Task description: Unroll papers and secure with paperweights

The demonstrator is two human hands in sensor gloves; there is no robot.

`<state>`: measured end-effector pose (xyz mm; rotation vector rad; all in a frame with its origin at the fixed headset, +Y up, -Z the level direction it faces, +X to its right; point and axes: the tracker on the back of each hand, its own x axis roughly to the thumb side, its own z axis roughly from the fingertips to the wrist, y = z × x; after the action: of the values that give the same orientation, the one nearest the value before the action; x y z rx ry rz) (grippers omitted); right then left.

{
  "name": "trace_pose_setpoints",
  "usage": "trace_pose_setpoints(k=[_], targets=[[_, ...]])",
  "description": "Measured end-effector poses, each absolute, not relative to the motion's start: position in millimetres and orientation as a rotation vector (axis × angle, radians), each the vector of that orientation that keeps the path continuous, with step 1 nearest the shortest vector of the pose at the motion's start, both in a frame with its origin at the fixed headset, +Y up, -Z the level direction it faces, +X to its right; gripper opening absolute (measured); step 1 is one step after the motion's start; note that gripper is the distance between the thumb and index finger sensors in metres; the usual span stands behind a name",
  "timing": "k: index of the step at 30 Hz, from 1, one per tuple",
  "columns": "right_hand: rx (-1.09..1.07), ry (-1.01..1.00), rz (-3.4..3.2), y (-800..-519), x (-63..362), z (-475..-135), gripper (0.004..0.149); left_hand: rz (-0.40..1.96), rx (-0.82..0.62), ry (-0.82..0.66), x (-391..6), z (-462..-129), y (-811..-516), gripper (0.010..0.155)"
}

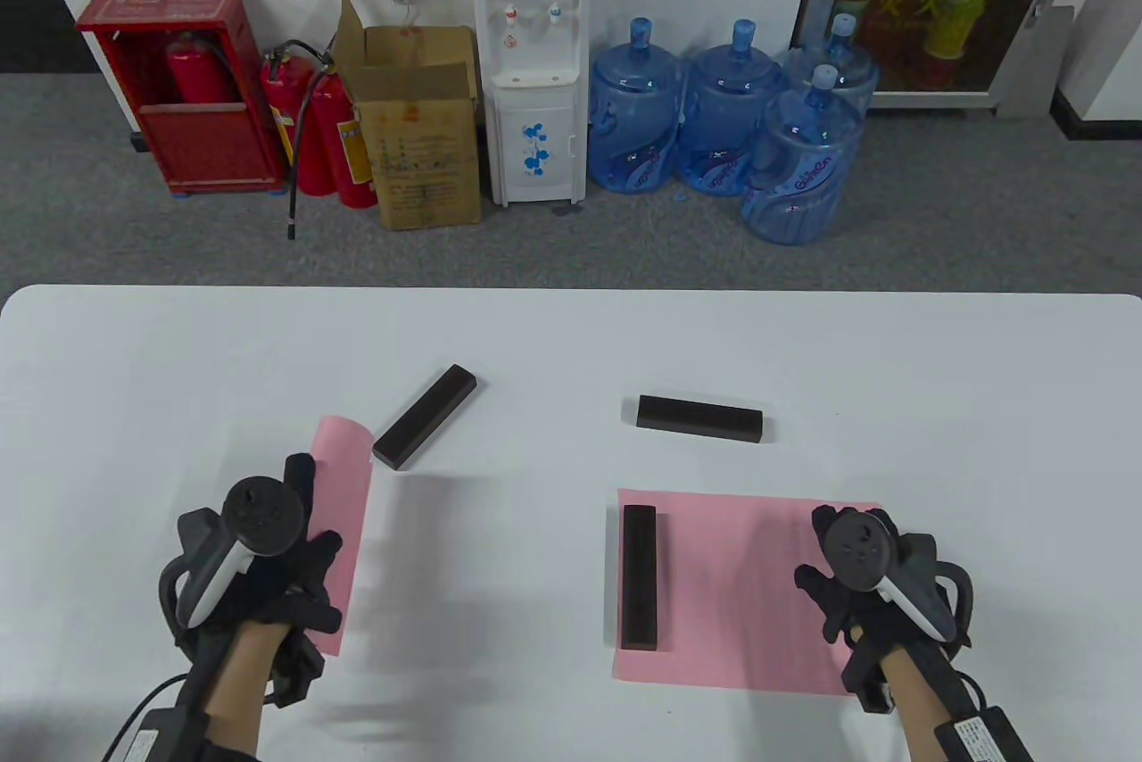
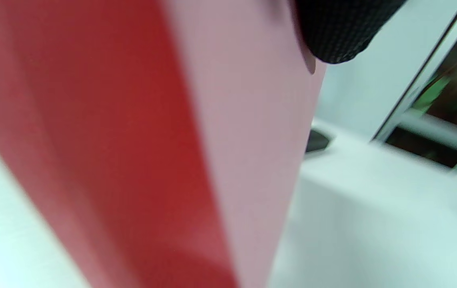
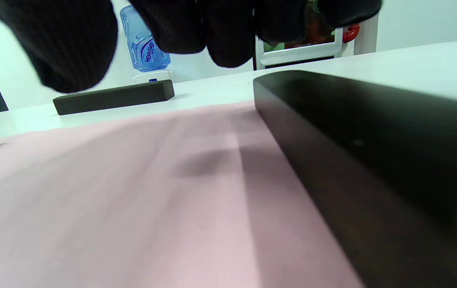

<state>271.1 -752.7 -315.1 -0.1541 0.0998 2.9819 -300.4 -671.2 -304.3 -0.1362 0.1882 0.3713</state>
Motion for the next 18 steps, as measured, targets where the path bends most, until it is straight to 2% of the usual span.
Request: trace_pose_setpoints(k=[3, 7, 14, 18], targets=[[-0.149, 0.102, 2.987, -752.9, 270.3, -315.0, 0.077, 0.514, -0.066, 0.092, -275.4, -301.5, -664.7, 0.084], [-0.133, 0.105, 2.992, -753.6, 268.5, -314.6, 0.077, 0.681, -0.141, 0.021, -237.4, -302.3, -686.4, 0.084], [-0.04, 0.087, 2.991, -750.0, 252.7, -312.6, 0.077, 0.787, -0.284, 0.095, -210.9, -311.6, -747.9, 0.083], [0.086, 0.054, 2.964, -737.4, 222.7, -314.7, 0.081, 0.704, -0.345, 0.081, -204.9, -312.4, -760.1, 0.083]])
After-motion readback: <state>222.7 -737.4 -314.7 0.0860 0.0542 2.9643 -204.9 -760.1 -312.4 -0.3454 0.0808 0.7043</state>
